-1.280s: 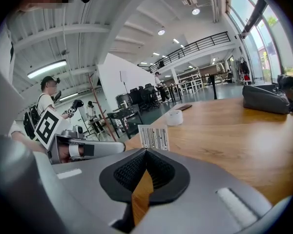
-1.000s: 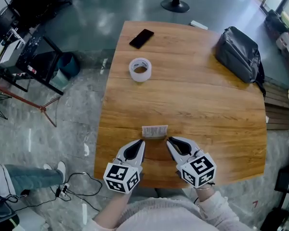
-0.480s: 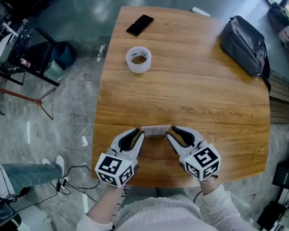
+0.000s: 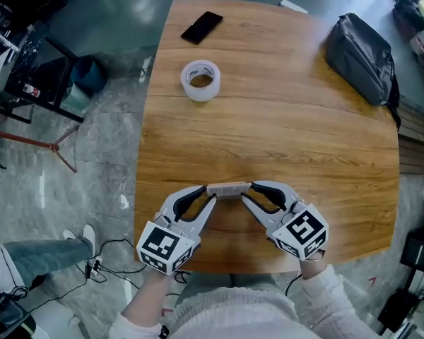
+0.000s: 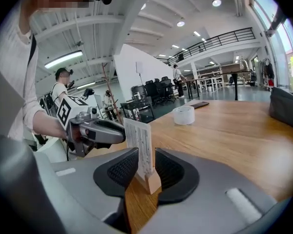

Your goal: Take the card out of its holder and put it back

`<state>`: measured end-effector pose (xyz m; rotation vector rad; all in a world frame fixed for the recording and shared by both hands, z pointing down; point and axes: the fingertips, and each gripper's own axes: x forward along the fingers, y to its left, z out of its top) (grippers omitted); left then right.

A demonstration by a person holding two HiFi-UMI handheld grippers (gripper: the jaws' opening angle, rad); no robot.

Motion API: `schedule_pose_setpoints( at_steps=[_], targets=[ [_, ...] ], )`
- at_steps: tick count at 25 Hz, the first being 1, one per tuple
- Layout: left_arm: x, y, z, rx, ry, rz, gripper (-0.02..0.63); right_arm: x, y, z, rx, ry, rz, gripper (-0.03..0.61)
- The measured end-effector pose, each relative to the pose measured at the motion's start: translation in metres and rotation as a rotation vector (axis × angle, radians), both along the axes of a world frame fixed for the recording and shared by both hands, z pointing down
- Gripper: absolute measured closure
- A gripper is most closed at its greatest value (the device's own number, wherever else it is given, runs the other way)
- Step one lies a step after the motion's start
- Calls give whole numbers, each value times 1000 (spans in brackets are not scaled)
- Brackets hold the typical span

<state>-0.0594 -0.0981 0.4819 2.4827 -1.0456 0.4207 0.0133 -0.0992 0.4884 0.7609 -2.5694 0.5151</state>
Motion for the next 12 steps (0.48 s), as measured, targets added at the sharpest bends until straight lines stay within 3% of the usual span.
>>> schedule_pose_setpoints(
  at_steps=[6, 9, 12],
  targets=[
    [3, 0, -4, 41, -22, 124, 514, -1, -2, -4, 45, 18, -118, 476],
    [4, 0, -3, 67, -76, 181, 515, -2, -5, -5, 63, 36, -161, 480],
    [5, -3, -3, 72, -62, 206, 526, -3, -6, -5, 81, 54, -215, 511]
  ],
)
